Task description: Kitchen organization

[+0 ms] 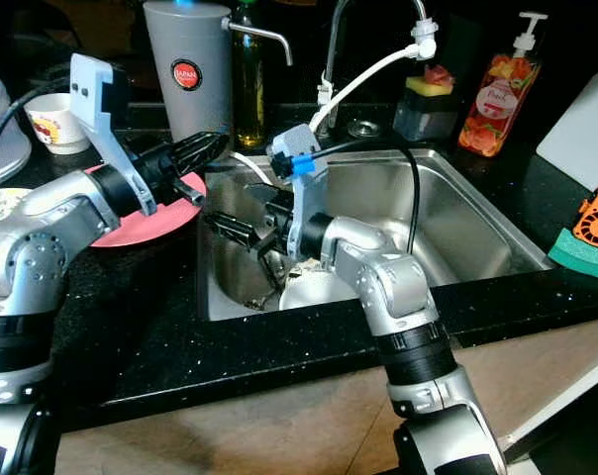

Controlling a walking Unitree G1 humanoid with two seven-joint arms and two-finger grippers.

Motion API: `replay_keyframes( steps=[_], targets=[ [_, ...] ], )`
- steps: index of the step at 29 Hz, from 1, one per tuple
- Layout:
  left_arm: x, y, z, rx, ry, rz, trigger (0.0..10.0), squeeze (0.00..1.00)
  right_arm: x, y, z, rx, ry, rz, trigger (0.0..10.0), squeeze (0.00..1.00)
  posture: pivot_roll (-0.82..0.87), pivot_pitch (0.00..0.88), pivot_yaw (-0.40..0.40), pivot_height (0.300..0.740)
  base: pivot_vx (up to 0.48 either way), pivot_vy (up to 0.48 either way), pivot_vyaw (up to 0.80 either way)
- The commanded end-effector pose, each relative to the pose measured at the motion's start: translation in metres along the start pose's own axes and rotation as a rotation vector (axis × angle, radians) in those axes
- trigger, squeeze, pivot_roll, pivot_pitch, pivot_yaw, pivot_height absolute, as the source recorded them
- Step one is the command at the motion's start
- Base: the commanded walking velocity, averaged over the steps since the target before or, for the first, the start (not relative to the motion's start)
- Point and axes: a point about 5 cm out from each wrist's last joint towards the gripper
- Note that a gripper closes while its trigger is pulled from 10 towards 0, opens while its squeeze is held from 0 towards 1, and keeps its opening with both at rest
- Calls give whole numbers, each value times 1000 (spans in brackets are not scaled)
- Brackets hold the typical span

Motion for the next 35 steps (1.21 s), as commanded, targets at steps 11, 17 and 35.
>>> replay_keyframes(
  steps=[11,17,35],
  targets=[
    [0,1,-3,8,-14,8,0,0,-1,0,-1,-3,-11,-17,10000,0,-13,85,-43,740,0,0,0],
    [0,-6,26,-153,288,90,10000,0,0,3,-5,13,-37,-39,10000,0,-11,86,-46,740,0,0,0],
    [15,-45,18,-377,259,377,10000,0,-1,-11,1,-38,-77,-29,10000,0,-11,83,-49,740,0,0,0]
  ],
)
Point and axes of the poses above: a point about 5 cm out from each wrist's last joint towards the gripper, its own x axis pointing back from the gripper into the wrist, its own y axis along the axis of the wrist's last joint, z = x × y, and after that the axes turned 2 degrees about -x, right-handed
